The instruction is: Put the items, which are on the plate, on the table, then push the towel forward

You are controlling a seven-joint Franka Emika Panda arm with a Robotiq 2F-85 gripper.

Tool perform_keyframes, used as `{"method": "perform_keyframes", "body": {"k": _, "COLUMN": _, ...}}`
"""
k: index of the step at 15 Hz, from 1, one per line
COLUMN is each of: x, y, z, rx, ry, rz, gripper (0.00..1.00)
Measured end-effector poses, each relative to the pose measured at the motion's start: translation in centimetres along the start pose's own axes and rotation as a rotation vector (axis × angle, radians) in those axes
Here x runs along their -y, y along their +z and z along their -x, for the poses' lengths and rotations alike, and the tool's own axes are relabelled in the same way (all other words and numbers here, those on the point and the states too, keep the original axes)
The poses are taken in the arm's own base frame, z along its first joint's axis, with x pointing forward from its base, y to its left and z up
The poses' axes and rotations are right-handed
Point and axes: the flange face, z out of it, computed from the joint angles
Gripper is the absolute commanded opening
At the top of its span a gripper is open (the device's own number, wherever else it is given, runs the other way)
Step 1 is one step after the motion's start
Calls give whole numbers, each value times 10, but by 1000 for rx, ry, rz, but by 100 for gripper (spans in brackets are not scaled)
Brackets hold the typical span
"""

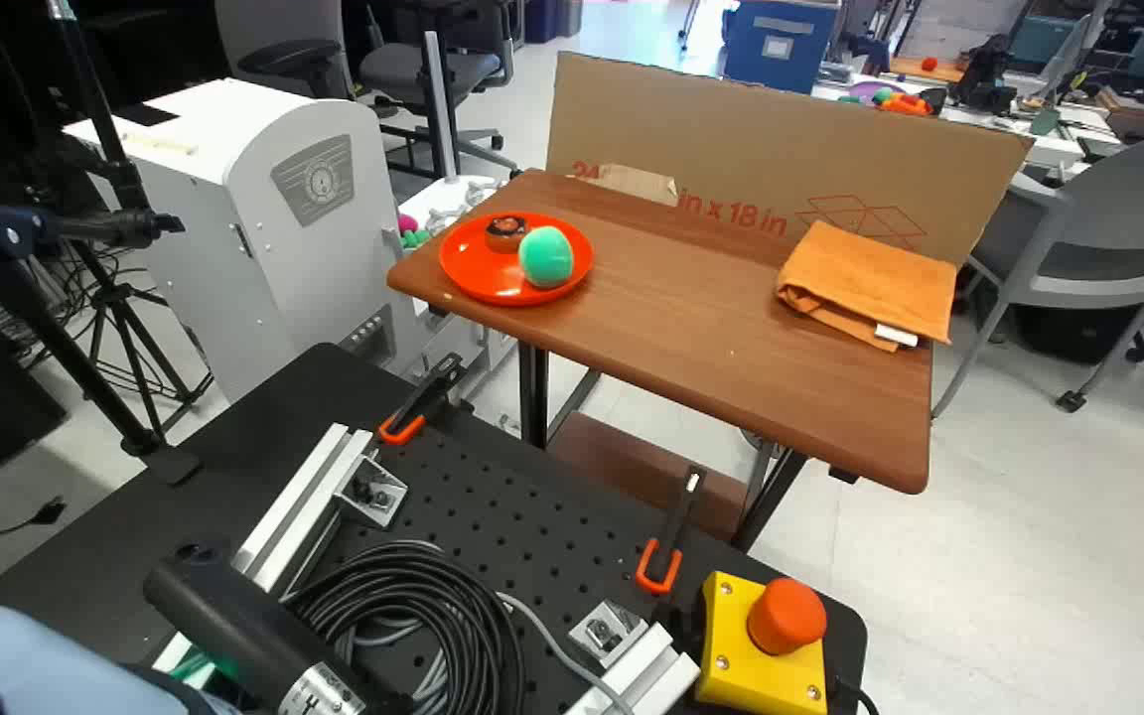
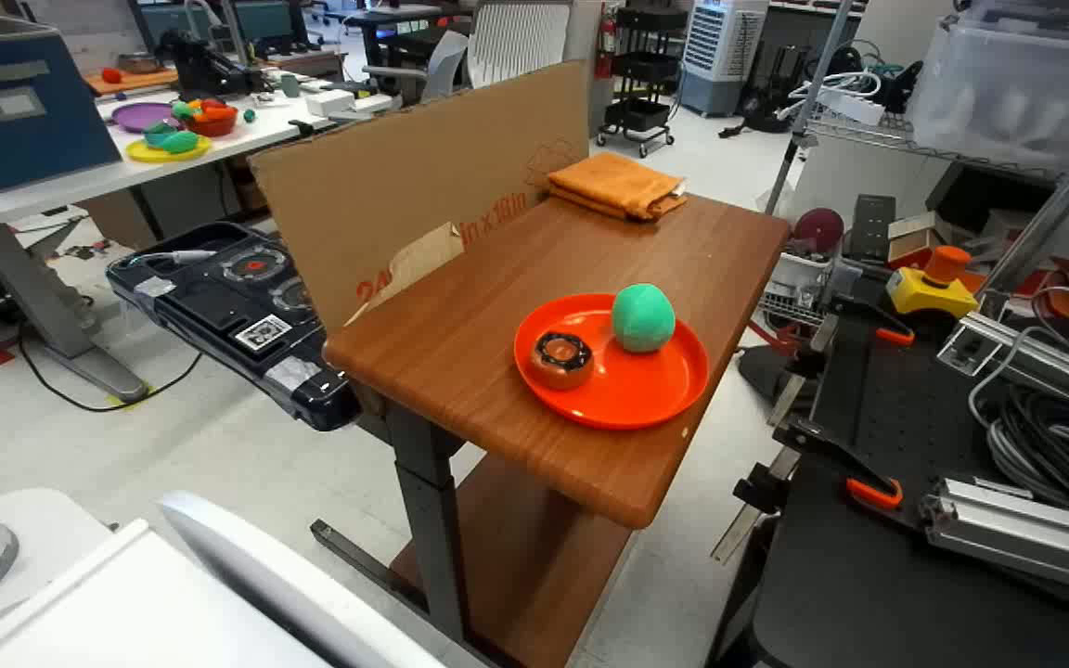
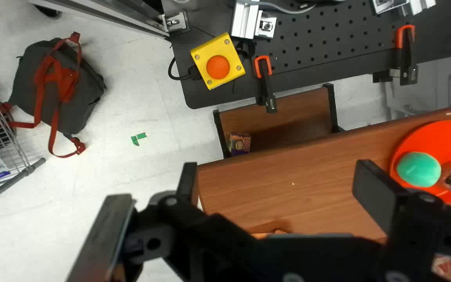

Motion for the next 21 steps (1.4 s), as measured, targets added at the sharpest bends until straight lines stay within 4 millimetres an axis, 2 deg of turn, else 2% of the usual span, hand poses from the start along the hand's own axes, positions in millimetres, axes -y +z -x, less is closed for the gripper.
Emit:
{"method": "perform_keyframes", "body": {"k": 6, "x": 2, "y": 1, "z": -2, "rx": 6, "ry": 10, "rz": 3, "gripper": 100}}
{"method": "perform_keyframes", "body": {"k": 9, "x": 25, "y": 9, "z": -20, "rx": 17, "ry": 7, "rz": 22, "gripper": 100}}
{"method": "perform_keyframes", "body": {"k": 11, "x": 62, "y": 18, "z": -44, "rx": 5, "ry": -23, "rz": 34, "gripper": 100}}
{"method": "perform_keyframes", "body": {"k": 14, "x": 141, "y": 40, "z": -78, "rx": -17, "ry": -77, "rz": 78, "gripper": 100}}
{"method": "perform_keyframes", "body": {"k": 18, "x": 242, "y": 88, "z": -106, "rx": -31, "ry": -138, "rz": 187, "gripper": 100}}
{"method": "perform_keyframes", "body": {"k": 21, "x": 286, "y": 124, "z": -123, "rx": 5, "ry": -205, "rz": 238, "gripper": 100}}
